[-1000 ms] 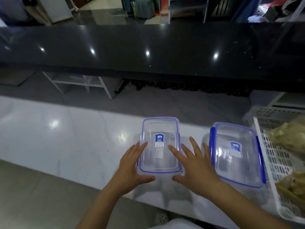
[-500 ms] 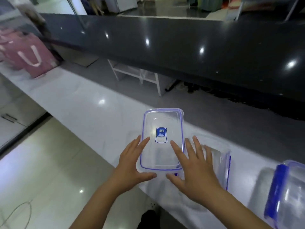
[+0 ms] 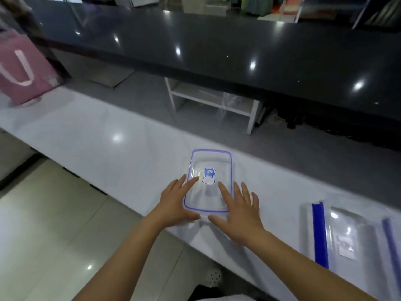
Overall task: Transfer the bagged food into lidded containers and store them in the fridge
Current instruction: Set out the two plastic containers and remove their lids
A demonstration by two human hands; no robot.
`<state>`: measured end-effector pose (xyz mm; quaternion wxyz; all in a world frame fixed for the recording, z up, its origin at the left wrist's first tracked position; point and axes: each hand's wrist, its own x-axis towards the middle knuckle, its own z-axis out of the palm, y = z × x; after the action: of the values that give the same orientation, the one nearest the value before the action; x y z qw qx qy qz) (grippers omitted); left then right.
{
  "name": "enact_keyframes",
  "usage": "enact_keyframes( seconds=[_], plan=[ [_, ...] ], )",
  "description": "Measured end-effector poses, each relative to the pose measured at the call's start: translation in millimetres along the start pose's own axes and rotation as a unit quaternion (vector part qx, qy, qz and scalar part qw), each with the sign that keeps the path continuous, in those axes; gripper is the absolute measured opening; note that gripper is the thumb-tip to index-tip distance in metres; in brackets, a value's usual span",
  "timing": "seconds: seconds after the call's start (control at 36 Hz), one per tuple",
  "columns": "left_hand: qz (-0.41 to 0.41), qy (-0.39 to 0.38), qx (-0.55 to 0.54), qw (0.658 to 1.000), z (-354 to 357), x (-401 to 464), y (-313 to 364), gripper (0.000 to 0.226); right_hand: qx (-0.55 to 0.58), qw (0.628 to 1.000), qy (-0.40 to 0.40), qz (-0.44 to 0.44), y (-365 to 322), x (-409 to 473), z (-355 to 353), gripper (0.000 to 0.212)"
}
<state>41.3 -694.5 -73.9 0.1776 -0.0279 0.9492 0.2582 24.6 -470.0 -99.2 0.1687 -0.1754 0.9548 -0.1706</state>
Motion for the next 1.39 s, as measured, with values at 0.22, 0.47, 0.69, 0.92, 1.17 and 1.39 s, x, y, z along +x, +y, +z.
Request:
enact_keyframes(
  seconds=[0.22, 0.47, 0.69, 0.92, 1.17, 1.39],
  plan=[
    [0.030, -0.064, 0.102, 0.992, -15, 35, -28, 0.121, -0.012, 0.998, 0.041, 0.053, -13, 3, 41, 0.083],
    [0.040, -0.078, 0.096, 0.992, -18, 32, -14, 0.124, 0.001, 0.998, 0.012, 0.057, -1, -20, 6, 0.082],
    [0.179, 0.005, -0.059, 0.982, 3, 12, 114, 0.087, 0.106, 0.963, 0.169, 0.179, 54, -131, -69, 0.072],
    [0.315, -0.080, 0.042, 0.945, 110, -18, 239, 0.092, 0.155, 0.861, 0.273, 0.401, 147, -265, -99, 0.068],
    [0.371, -0.079, 0.167, 0.910, 182, -44, 321, 0.086, 0.147, 0.843, 0.232, 0.462, 221, -338, -102, 0.071],
    [0.351, -0.072, 0.259, 0.897, 223, -35, 342, 0.078, 0.095, 0.899, 0.203, 0.377, 288, -335, -116, 0.070]
  ],
)
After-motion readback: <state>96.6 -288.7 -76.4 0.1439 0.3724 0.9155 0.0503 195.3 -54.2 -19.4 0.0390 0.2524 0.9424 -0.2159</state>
